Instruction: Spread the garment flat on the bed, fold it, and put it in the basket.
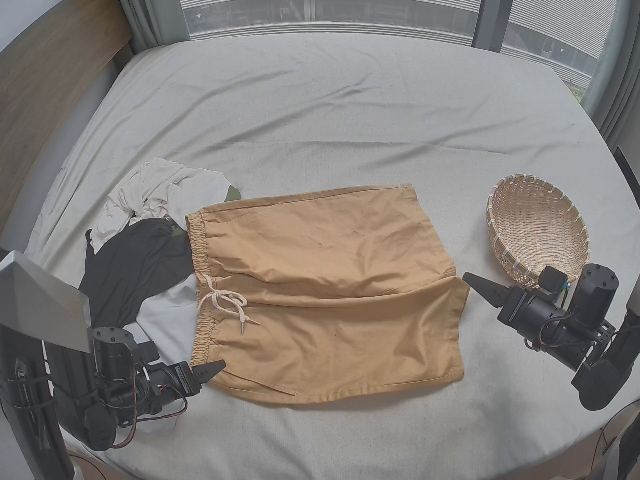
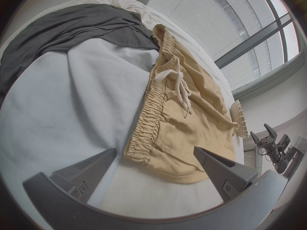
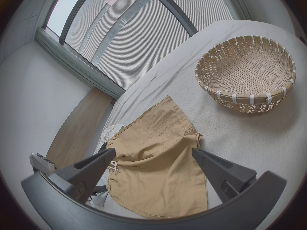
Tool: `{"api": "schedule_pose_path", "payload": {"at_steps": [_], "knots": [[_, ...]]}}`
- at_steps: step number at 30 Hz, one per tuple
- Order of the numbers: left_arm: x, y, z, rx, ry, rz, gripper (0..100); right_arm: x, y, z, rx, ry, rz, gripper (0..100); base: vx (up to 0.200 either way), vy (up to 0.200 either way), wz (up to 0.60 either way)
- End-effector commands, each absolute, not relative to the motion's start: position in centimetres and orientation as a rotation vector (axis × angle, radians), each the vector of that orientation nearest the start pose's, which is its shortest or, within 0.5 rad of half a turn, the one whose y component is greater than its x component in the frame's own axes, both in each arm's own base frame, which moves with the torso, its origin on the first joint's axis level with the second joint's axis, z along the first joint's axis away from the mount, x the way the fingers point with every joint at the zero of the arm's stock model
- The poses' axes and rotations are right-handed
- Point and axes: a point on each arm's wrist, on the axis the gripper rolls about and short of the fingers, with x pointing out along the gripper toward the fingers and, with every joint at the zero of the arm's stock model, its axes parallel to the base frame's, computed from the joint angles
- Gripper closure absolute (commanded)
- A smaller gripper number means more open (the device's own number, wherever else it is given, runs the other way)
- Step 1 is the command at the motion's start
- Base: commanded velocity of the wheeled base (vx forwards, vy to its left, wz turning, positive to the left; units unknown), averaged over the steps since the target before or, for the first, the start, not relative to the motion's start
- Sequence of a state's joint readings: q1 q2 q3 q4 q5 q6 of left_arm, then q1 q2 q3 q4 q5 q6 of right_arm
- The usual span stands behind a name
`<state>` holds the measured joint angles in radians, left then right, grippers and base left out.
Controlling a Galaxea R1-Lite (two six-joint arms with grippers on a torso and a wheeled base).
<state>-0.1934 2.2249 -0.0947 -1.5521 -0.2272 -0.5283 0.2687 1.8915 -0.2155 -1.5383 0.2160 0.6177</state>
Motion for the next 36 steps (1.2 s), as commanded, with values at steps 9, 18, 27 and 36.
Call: {"api": "schedule_pose_path", "payload": {"at_steps": [9,18,27,36], "knots": [[24.7,-5.3,-0.7,-0.542,0.646,-0.246,100,24.2,7.2,8.9,0.601,0.287,0.428,0,0.000,0.000,0.00],[24.6,-5.2,0.8,-0.545,0.589,-0.261,100,24.0,6.9,8.1,0.599,0.318,0.404,0,0.000,0.000,0.00],[23.9,-5.1,2.7,-0.563,0.532,-0.271,100,23.3,6.6,3.6,0.578,0.527,0.324,0,0.000,0.000,0.00],[23.8,-5.1,2.5,-0.562,0.541,-0.267,100,21.7,6.3,0.0,0.515,0.718,0.277,0,0.000,0.000,0.00]]}}
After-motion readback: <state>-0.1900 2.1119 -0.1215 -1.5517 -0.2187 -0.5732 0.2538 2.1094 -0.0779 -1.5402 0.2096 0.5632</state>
